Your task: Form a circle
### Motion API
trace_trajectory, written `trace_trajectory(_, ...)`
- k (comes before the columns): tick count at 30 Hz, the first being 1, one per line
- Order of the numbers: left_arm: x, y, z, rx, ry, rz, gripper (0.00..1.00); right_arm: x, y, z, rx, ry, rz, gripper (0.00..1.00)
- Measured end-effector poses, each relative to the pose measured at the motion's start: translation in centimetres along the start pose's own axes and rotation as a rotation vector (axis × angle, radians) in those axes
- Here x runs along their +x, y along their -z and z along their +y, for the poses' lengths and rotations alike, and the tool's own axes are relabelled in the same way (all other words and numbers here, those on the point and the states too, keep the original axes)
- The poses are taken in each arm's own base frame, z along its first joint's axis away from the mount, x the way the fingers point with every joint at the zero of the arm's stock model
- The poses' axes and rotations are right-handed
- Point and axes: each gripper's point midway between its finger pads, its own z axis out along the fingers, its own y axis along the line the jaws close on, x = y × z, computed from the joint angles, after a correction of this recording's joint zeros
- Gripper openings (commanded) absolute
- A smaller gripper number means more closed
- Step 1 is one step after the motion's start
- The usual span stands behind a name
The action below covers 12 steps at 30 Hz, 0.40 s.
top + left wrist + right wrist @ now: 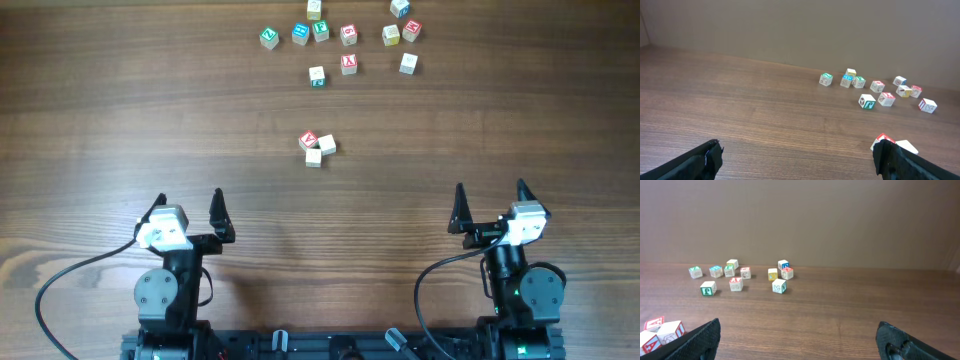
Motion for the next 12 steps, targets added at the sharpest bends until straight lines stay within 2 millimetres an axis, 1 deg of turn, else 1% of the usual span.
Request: trace_trajectory(12, 0.00, 0.00, -0.01, 0.000, 0.000, 0.000, 1.00, 0.00, 0.00, 0.01, 0.000, 0.000, 0.000, 0.99)
